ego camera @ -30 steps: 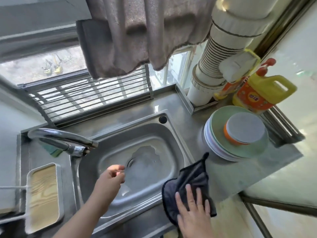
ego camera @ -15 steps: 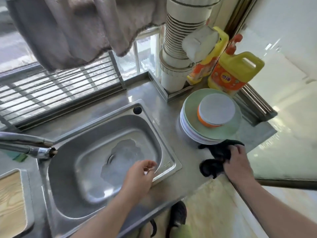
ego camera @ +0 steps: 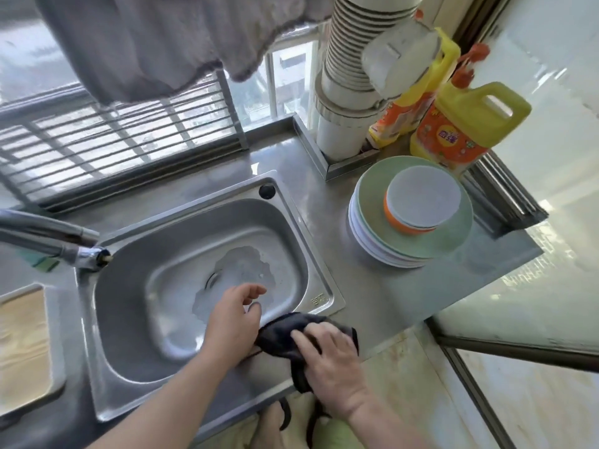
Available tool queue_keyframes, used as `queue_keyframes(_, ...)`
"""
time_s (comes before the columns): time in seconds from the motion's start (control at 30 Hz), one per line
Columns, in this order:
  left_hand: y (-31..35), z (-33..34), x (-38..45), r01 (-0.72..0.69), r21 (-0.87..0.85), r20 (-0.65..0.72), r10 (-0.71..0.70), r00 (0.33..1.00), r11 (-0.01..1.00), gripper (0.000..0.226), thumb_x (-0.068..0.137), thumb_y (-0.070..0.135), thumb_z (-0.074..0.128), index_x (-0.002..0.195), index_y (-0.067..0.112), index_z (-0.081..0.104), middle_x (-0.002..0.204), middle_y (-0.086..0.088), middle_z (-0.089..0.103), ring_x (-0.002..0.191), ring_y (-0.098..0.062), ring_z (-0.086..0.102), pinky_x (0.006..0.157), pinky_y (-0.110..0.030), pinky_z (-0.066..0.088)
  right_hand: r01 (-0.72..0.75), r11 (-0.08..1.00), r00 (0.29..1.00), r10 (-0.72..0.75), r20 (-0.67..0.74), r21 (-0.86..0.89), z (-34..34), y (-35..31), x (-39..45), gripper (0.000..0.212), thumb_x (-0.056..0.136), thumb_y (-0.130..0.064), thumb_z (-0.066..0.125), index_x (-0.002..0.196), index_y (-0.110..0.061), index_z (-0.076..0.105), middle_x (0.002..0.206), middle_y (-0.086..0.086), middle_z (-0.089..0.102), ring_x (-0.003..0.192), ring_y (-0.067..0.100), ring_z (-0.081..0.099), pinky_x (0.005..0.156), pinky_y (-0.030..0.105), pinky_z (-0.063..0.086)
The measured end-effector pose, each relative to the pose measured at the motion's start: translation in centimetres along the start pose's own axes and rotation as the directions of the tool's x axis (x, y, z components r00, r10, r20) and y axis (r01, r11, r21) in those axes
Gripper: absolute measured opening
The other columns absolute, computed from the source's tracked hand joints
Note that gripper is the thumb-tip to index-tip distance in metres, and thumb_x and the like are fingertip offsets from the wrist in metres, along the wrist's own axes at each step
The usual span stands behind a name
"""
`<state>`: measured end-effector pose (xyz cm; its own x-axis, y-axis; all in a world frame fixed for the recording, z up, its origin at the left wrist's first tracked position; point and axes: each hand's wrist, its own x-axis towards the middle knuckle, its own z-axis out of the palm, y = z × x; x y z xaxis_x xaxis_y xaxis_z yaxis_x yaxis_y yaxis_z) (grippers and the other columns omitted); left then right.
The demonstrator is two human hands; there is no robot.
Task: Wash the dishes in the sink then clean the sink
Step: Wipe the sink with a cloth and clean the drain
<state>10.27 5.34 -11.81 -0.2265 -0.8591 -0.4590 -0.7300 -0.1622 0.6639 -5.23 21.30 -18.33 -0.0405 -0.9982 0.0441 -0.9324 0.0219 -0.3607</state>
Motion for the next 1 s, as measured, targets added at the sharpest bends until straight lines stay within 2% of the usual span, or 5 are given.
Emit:
queue_keyframes(0.3, -4.5, -4.5, -1.3, 0.095, -0.126, -0.141, -0.113, 0.984, 0.987, 0.035, 0.096, 0.007, 0.058, 0.102, 0.039, 0.069, 0.108, 0.016, 0.07, 0.1, -0.002, 0.062, 0.089, -0.031, 0.049, 0.031, 0.977, 0.999, -0.023, 0.04, -0.212, -3.2, 3.7, 7.8, 0.018, 0.083, -0.03, 0.06, 0.092, -0.017, 0.07, 0.099, 0.004, 0.064, 0.091, 0.035, 0.057, 0.068, 0.044, 0.049)
queue_keyframes(0.5, -6.9, -7.2, -2.2, 0.132, -0.171, -0.246, -0.172, 0.954, 0.976, 0.035, 0.093, 0.004, 0.06, 0.104, 0.034, 0.073, 0.106, 0.013, 0.071, 0.098, -0.004, 0.064, 0.086, -0.026, 0.045, 0.255, 0.967, 0.941, -0.253, 0.226, 0.021, 3.9, -10.7, 5.1, 0.052, 0.084, -0.027, 0.049, 0.133, -0.015, 0.063, 0.133, 0.002, 0.06, 0.124, 0.032, 0.058, 0.106, 0.044, 0.041)
queue_keyframes(0.63, -8.9, -9.0, -2.7, 0.157, -0.206, -0.299, -0.215, 0.93, 0.966, 0.036, 0.093, 0.006, 0.06, 0.104, 0.038, 0.072, 0.108, 0.012, 0.07, 0.098, -0.004, 0.064, 0.09, -0.035, 0.052, 0.415, 0.893, 0.838, -0.45, 0.307, 0.175, 5.3, -16.5, 7.5, 0.054, 0.082, -0.028, 0.062, 0.135, -0.021, 0.052, 0.133, -0.004, 0.051, 0.119, 0.028, 0.054, 0.096, 0.038, 0.05)
queue_keyframes(0.8, -11.1, -11.7, -3.6, 0.162, -0.26, -0.331, -0.245, 0.911, 0.952, 0.03, 0.095, 0.009, 0.061, 0.101, 0.037, 0.071, 0.106, 0.008, 0.069, 0.094, -0.006, 0.065, 0.084, -0.033, 0.055, 0.378, 0.908, 0.859, -0.416, 0.299, 0.18, 2.5, -7.8, 8.0, 0.028, 0.078, -0.018, 0.063, 0.107, -0.019, 0.062, 0.103, -0.002, 0.059, 0.095, 0.025, 0.057, 0.083, 0.041, 0.051)
queue_keyframes(1.0, -13.3, -15.0, -5.2, 0.18, -0.298, -0.367, -0.286, 0.885, 0.938, 0.026, 0.096, 0.015, 0.064, 0.1, 0.039, 0.072, 0.101, 0.015, 0.072, 0.093, 0.001, 0.064, 0.082, -0.02, 0.048, 0.335, 0.936, 0.875, -0.266, 0.404, -0.108, -1.9, 1.1, 7.2, 0.053, 0.08, -0.027, 0.054, 0.131, -0.017, 0.053, 0.143, 0.006, 0.06, 0.137, 0.038, 0.052, 0.115, 0.046, 0.029)
